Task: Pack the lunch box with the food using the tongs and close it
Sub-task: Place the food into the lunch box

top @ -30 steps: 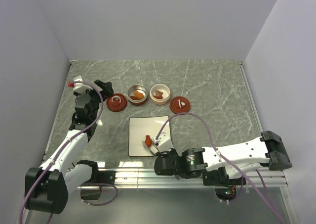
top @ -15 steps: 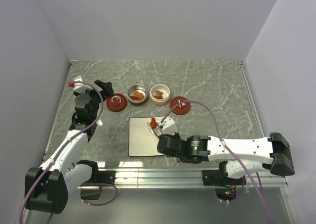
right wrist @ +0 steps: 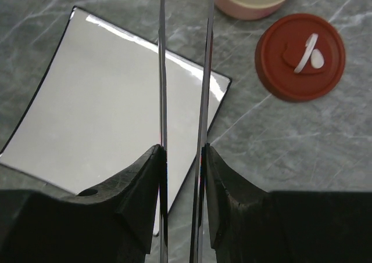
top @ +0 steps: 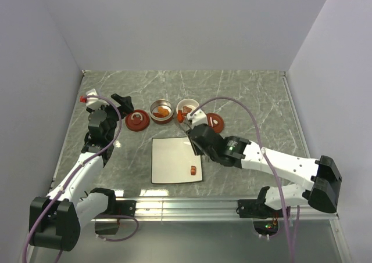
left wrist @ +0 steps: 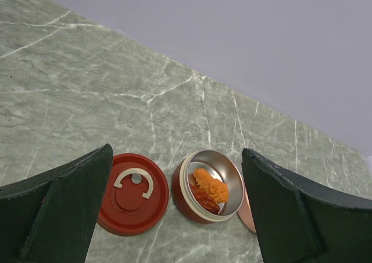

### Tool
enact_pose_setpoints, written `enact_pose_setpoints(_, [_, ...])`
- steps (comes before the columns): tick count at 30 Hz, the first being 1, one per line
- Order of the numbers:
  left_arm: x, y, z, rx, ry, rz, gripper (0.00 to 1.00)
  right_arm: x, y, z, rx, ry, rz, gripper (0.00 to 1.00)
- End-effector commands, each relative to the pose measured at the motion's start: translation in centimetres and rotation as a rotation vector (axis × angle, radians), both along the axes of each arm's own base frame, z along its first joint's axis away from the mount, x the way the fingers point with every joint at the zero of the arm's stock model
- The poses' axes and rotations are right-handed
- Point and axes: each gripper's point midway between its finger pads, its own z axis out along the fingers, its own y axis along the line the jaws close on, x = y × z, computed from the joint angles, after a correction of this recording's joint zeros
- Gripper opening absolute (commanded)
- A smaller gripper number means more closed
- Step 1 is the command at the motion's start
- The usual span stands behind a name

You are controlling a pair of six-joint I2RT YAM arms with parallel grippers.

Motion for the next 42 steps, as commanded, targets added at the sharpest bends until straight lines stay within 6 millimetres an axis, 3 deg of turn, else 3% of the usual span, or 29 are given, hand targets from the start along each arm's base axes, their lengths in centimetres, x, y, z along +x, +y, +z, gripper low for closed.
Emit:
enact_pose_setpoints(1, [0.3, 0.2, 2.1, -0.021, -0.057, 0.011, 0.99, 3.5, 1.7, 3.2, 0.065, -0.081, 0.039, 0.31])
enact_pose_setpoints(6, [0.5, 0.3, 1.8, -0.016, -0.046, 0.019, 0.99, 6.8, 0.7, 3.0, 0.050, -0.075, 0.011, 0.30])
enact_pose_setpoints(19, [1.0, 0.4, 1.2, -0.014, -0.031, 0.026, 0.99, 10.0, -0.5, 0.8, 0.032, -0.031, 0.015, 0.30])
enact_pose_setpoints(29, [1.2, 0.3, 1.1, -0.015, -0.027, 0.023, 0.99, 11.1, -0.5, -1.0, 0.000, 0.010, 0.006, 0.31])
enact_pose_setpoints(42, [1.3, 0.3, 1.0, -0.011, -0.025, 0.022, 0.99, 11.5, -1.3, -0.2, -0.007, -0.009, -0.022, 0.50])
